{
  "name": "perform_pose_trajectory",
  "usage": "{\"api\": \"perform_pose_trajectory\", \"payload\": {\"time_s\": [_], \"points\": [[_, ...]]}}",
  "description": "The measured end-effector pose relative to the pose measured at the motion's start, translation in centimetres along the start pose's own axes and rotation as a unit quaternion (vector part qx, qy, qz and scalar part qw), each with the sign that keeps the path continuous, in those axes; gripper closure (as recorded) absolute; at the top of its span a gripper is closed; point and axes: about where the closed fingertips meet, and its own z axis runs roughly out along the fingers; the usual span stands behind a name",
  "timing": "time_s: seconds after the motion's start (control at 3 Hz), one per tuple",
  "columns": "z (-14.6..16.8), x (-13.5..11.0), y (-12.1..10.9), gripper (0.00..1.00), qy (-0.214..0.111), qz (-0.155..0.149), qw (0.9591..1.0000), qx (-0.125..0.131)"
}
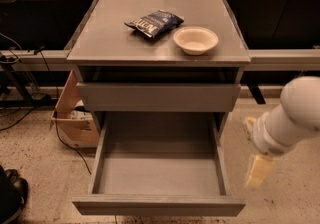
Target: Close middle drawer
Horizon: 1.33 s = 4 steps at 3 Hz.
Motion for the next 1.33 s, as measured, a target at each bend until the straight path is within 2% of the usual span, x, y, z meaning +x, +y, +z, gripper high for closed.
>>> {"api": "perform_pose_trajectory", "payload": {"time_s": [0.33, 0.67, 1.0, 1.33], "points": [[5.5, 1.3, 1.1, 0.00, -0.004, 0.006, 0.9997, -0.025], [10.2, 1.6, 2.7, 0.00, -0.017, 0.019, 0.9984, -0.051], [13.4, 1.4, 4.1, 0.00, -0.031, 0.030, 0.9966, -0.071], [18.8, 1.1, 6.7, 0.00, -0.060, 0.040, 0.9918, -0.106]]}}
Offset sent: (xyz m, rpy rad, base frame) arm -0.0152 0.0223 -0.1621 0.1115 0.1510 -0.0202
